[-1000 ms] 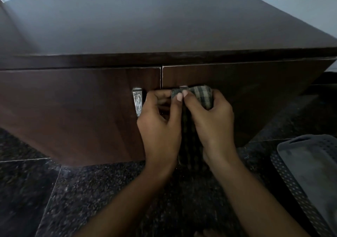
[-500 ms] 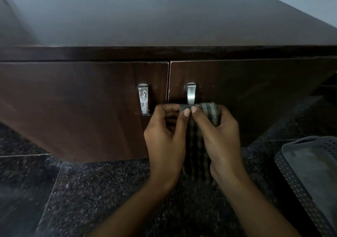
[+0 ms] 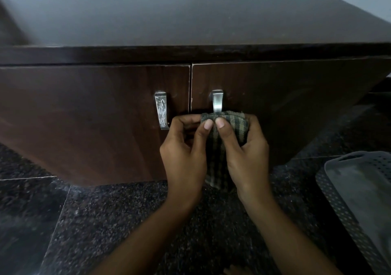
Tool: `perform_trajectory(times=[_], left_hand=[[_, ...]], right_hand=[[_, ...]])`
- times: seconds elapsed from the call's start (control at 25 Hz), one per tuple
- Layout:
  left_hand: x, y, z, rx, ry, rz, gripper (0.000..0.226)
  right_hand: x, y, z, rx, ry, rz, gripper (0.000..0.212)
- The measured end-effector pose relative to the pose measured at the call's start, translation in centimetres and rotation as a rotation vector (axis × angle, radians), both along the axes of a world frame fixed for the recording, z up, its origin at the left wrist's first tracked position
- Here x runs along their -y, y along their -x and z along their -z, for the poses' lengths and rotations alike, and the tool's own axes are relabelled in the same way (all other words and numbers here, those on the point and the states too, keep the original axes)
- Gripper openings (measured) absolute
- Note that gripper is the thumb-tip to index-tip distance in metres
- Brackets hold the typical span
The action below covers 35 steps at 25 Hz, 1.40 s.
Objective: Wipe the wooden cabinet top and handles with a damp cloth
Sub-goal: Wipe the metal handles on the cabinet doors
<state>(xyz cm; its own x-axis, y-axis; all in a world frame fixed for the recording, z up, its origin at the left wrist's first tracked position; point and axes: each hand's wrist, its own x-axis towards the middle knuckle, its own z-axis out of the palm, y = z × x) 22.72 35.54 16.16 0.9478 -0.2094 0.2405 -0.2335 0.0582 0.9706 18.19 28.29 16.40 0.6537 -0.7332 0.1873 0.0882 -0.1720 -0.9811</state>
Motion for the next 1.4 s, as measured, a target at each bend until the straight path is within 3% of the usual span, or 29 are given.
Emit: perform_trajectory(times=[0.32, 0.92, 1.2, 1.4], left_hand=[[0.2, 0.2, 0.6, 0.062, -0.085, -0.038, 0.023], [0.7, -0.2, 1.4, -0.014, -0.154, -0.053, 0.02], [0.2, 0.6, 0.6, 0.064, -0.058, -0.018, 0.011], [0.7, -0.5, -1.9, 0.121, -0.032, -0.024, 0.016]], right_hand=[[0.3, -0.1, 1.0, -0.021, 0.018, -0.004, 0.013], [0.3, -0.9, 1.6, -0.22, 0.066, 0.1, 0.01], [-0.4, 0.5, -0.3, -0.136, 0.204, 0.126, 0.011], [0.6, -0.3, -3.4, -0.09, 0.2, 0.106, 0.012]])
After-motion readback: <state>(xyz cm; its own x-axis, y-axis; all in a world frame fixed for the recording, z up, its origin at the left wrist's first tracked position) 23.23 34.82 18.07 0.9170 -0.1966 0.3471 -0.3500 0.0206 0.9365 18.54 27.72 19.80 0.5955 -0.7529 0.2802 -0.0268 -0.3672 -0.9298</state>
